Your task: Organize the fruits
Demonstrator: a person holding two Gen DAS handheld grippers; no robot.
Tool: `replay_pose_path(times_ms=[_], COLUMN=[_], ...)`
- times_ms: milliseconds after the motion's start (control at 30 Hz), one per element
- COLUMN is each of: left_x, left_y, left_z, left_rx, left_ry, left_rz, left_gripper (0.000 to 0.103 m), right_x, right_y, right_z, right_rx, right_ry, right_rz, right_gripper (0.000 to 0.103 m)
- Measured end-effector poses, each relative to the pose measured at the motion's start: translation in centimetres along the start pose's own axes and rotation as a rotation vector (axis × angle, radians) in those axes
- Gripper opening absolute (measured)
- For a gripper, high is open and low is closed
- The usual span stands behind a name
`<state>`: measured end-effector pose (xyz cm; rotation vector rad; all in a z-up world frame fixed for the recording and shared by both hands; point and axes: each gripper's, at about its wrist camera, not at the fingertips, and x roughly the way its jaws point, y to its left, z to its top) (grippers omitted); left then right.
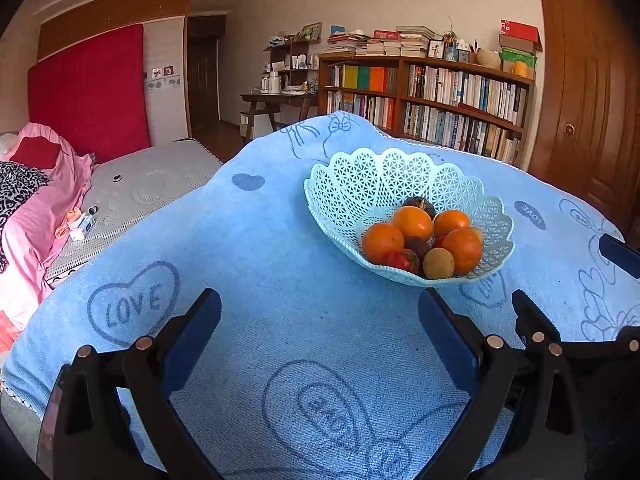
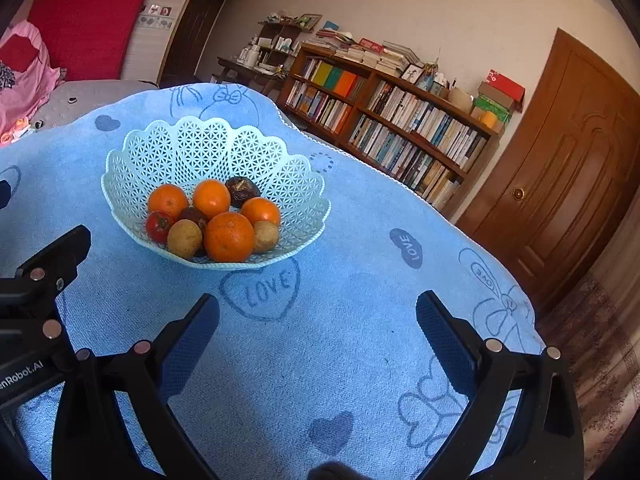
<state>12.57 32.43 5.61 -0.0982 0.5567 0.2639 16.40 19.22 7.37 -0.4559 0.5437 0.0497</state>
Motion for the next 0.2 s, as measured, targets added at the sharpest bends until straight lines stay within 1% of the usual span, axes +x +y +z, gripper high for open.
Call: replay_pose_path(times_ms=[100, 200], left_x=[-0.1, -0.3], left_y=[-0.3, -1.0], left_z=[-0.1, -0.2], left_rx=[0.009, 0.03], left_ry=[0.002, 0.012], left_rz=[-0.013, -0.05], left_gripper=[0.1, 0.1], right_x=[-0.2, -0.5], right_y=[-1.2, -2.4], right_z=[-0.7, -1.8], right_rx=[0.02, 0.035], right_ry=[0.033, 0.067], right_rz=[-0.007, -0.027], right_gripper=[0.098, 0.098])
